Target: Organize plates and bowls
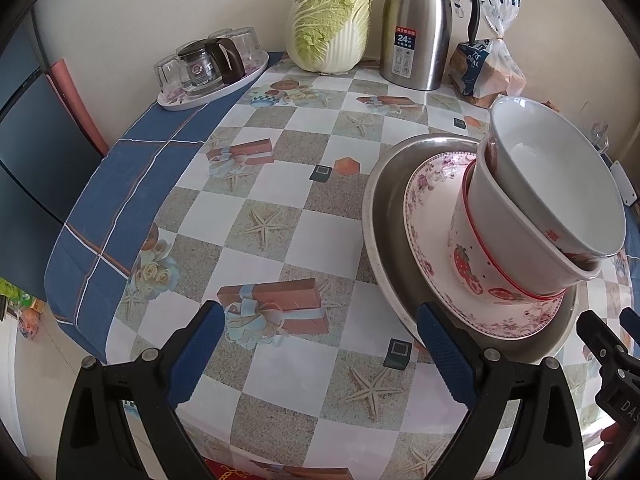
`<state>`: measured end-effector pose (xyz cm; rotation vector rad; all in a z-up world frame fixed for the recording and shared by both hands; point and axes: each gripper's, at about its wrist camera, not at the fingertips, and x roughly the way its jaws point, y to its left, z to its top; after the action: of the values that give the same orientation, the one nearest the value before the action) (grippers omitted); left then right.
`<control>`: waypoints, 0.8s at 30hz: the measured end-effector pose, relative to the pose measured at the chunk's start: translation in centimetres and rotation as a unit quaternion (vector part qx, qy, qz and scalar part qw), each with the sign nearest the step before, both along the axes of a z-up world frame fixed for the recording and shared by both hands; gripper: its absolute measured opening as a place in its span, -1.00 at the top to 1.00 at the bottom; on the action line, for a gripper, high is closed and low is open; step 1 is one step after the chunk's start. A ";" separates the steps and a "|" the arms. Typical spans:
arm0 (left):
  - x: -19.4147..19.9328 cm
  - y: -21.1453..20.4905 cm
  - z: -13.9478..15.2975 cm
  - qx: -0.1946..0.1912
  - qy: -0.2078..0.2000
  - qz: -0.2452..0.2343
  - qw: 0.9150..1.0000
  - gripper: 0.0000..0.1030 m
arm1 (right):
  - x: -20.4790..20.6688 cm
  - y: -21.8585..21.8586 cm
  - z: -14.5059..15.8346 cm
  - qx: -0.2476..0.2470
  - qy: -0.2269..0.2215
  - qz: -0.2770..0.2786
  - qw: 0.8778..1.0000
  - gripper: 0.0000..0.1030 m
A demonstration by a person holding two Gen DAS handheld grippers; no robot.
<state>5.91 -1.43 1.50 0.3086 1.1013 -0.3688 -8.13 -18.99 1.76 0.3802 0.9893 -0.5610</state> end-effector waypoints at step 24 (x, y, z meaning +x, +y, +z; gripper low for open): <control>-0.6 -0.3 0.5 0.001 -0.022 -0.013 1.000 -0.88 | 0.1 0.1 0.1 -0.001 0.000 0.001 1.000 -1.00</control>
<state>5.30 -1.71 2.03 0.3321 1.0552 -0.3820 -8.07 -18.89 1.83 0.3764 0.9897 -0.5602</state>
